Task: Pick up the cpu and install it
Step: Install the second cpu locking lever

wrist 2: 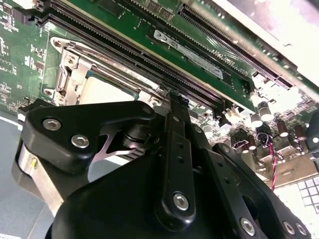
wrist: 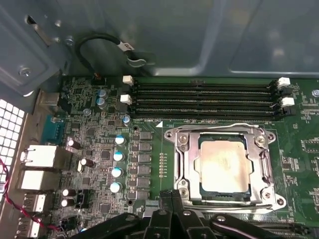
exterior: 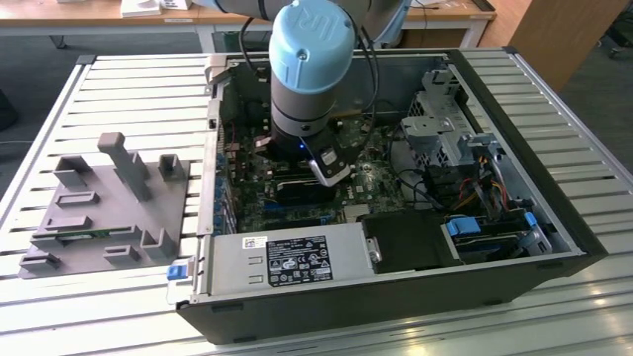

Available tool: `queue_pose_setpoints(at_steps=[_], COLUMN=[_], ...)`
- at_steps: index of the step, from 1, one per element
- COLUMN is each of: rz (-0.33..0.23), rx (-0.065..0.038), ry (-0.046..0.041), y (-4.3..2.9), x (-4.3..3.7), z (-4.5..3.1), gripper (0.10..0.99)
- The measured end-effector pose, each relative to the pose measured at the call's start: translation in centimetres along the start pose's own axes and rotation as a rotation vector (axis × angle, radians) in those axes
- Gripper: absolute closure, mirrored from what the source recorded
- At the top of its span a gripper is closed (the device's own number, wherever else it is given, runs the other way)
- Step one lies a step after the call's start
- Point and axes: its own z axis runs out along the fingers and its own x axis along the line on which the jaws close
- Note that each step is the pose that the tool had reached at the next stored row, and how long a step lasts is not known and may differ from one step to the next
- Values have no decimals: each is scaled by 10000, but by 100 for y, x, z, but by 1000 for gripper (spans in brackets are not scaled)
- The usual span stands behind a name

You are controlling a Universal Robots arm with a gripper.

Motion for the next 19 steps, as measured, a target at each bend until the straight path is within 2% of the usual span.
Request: queue_pose_setpoints(at_steps=[10,19], rz=[-6,-5], rx=[-149,-154], ry=[0,1], y=[-13,3], x=[15,27], z=[38,42], gripper=[980,980])
